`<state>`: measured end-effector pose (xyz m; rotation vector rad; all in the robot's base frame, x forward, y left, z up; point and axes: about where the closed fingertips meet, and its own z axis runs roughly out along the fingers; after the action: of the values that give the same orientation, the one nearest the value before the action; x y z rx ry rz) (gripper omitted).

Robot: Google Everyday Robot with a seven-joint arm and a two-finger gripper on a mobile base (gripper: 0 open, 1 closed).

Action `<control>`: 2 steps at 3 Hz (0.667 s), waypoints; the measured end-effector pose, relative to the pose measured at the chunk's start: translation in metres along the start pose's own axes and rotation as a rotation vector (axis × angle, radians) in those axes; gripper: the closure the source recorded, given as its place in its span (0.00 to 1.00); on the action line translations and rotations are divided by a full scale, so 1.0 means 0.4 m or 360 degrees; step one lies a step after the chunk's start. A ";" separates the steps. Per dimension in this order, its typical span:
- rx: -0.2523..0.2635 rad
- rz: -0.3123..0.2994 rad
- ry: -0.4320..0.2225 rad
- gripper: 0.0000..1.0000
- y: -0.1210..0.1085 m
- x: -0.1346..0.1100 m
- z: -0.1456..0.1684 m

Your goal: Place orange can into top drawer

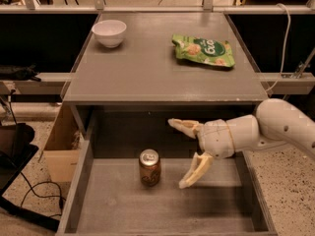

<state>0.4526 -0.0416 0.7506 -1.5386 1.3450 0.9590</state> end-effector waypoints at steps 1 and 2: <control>-0.0008 -0.0052 0.0305 0.00 0.048 -0.017 -0.171; 0.0089 -0.0052 0.0486 0.00 0.093 -0.027 -0.288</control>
Offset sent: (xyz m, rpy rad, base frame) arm -0.0579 -0.1669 0.0685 -0.4215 -0.0979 -0.1701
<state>0.4159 -0.1484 0.7956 -1.7077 1.5379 0.6783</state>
